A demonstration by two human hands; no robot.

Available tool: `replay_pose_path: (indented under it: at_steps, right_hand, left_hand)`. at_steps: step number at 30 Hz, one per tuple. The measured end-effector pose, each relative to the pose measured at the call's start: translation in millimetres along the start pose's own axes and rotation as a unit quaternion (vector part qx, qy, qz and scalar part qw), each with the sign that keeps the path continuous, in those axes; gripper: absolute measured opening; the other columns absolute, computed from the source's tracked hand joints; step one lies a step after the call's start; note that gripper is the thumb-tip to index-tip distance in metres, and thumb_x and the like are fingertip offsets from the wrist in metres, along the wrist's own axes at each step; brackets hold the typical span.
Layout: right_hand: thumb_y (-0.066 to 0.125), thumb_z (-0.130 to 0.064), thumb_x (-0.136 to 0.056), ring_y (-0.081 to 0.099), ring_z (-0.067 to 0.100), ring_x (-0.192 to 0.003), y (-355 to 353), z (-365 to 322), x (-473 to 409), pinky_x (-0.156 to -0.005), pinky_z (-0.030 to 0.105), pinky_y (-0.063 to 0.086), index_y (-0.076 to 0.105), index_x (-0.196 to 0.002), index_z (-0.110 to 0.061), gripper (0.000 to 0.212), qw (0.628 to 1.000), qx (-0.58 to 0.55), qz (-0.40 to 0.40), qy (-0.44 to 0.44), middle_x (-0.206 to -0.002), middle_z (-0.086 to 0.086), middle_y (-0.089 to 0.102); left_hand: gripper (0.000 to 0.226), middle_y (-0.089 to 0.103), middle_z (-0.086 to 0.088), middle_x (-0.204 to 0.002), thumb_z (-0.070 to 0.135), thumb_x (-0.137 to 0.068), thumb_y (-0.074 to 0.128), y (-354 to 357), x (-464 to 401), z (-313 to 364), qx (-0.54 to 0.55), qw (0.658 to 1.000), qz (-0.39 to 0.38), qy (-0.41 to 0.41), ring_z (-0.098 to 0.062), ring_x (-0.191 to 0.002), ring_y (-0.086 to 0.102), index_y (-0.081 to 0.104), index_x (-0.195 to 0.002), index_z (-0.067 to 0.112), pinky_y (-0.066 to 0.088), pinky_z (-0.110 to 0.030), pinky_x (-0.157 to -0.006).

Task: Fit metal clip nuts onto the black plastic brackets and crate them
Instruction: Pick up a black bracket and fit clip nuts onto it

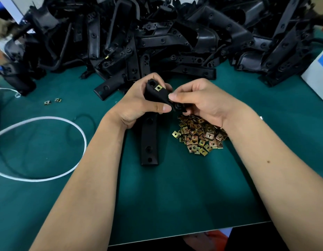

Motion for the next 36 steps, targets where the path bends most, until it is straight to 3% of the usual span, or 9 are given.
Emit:
replay_pose_path:
  at_steps: [3, 8, 18, 20, 22, 24, 29, 32, 36]
  right_hand:
    - [0.071, -0.011, -0.093, 0.044, 0.016, -0.065, 0.4, -0.1, 0.1, -0.056, 0.026, 0.028, 0.070, -0.084, -0.004, 0.011, 1.000, 0.007, 0.005, 0.017, -0.084, 0.016, 0.054]
    - [0.065, -0.003, -0.096, 0.049, 0.012, -0.061, 6.6, 3.8, -2.9, -0.046, 0.017, 0.031, 0.067, -0.080, -0.002, 0.017, 0.993, -0.102, 0.036, 0.037, -0.076, 0.011, 0.058]
    - [0.058, -0.003, -0.100, 0.048, 0.006, -0.055, 14.2, 3.7, -2.9, -0.045, 0.014, 0.034, 0.065, -0.092, 0.005, 0.013, 0.988, -0.128, -0.054, 0.062, -0.067, 0.003, 0.058]
    - [0.057, -0.004, -0.101, 0.045, 0.008, -0.058, 5.6, 3.2, -5.5, -0.045, 0.015, 0.032, 0.063, -0.090, 0.001, 0.014, 0.987, -0.148, -0.010, 0.062, -0.069, 0.004, 0.055]
    - [0.058, -0.006, -0.102, 0.044, 0.011, -0.063, -25.7, 0.2, -5.0, -0.047, 0.015, 0.033, 0.063, -0.085, -0.003, 0.017, 0.976, -0.183, 0.107, 0.052, -0.071, 0.005, 0.053]
    - [0.065, -0.008, -0.098, 0.050, 0.012, -0.065, -48.9, -4.1, -0.5, -0.051, 0.017, 0.038, 0.069, -0.086, -0.002, 0.014, 0.972, -0.149, 0.181, 0.015, -0.072, 0.005, 0.059]
    - [0.073, -0.013, -0.093, 0.054, 0.009, -0.062, 5.7, -5.6, -3.8, -0.048, 0.017, 0.038, 0.078, -0.083, -0.007, 0.013, 0.992, -0.099, 0.074, -0.028, -0.069, 0.001, 0.066]
    - [0.075, -0.014, -0.092, 0.052, 0.009, -0.061, 18.8, -4.5, -5.7, -0.048, 0.018, 0.036, 0.079, -0.082, -0.007, 0.013, 0.993, -0.090, 0.080, -0.019, -0.068, 0.002, 0.064]
    - [0.074, -0.011, -0.092, 0.050, 0.010, -0.061, 21.2, -0.6, -2.7, -0.047, 0.018, 0.034, 0.076, -0.085, -0.004, 0.010, 0.994, -0.091, 0.067, -0.003, -0.068, 0.002, 0.062]
  left_hand:
    - [0.047, 0.069, 0.000, -0.105, -0.003, -0.065, 0.088, 4.0, -1.4, -0.3, -0.020, 1.000, -0.001, 0.000, -0.014, -0.088, 0.066, 0.056, -0.094, 0.013, 0.057, -0.029, -0.073]
    - [0.051, 0.063, -0.013, -0.100, 0.002, -0.065, 0.091, 3.8, -3.3, -0.5, -0.003, 1.000, 0.018, 0.013, -0.020, -0.082, 0.064, 0.052, -0.096, 0.008, 0.056, -0.029, -0.064]
    - [0.047, 0.060, -0.012, -0.080, 0.005, -0.066, 0.086, -0.8, -7.7, -0.2, 0.030, 0.998, -0.061, -0.014, -0.017, -0.061, 0.058, 0.049, -0.093, 0.011, 0.050, -0.024, -0.053]
    - [0.053, 0.059, -0.007, -0.077, 0.008, -0.065, 0.090, -2.5, -3.4, 1.4, 0.066, 0.992, -0.111, -0.010, -0.015, -0.057, 0.055, 0.046, -0.094, 0.010, 0.047, -0.022, -0.051]
    - [0.055, 0.053, -0.006, -0.074, 0.014, -0.069, 0.093, -12.1, 8.9, 5.3, 0.140, 0.977, -0.163, 0.008, -0.015, -0.054, 0.049, 0.045, -0.095, 0.010, 0.045, -0.020, -0.051]
    - [0.055, 0.048, -0.005, -0.072, 0.014, -0.069, 0.092, -31.8, 20.0, 9.2, 0.187, 0.974, -0.122, 0.032, -0.016, -0.055, 0.043, 0.043, -0.094, 0.012, 0.043, -0.020, -0.050]
    - [0.057, 0.054, -0.004, -0.071, 0.015, -0.063, 0.095, -31.0, 14.1, 6.8, 0.107, 0.993, -0.029, 0.044, -0.017, -0.055, 0.049, 0.045, -0.090, 0.013, 0.045, -0.024, -0.054]
    - [0.046, 0.059, -0.006, -0.072, 0.003, -0.064, 0.089, -25.5, 10.8, 2.7, 0.033, 0.999, -0.025, 0.020, -0.019, -0.055, 0.053, 0.051, -0.089, 0.013, 0.047, -0.025, -0.054]
    - [0.047, 0.059, -0.012, -0.077, 0.000, -0.064, 0.088, -24.5, 9.5, -0.1, 0.013, 1.000, -0.019, -0.002, -0.022, -0.058, 0.055, 0.052, -0.092, 0.011, 0.050, -0.028, -0.053]
Point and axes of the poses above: each hand's wrist, its own x-axis away from the middle knuckle, its own y-axis out of the palm, z = x × y, the point moved 4 cm from there along -x, towards the middle knuckle
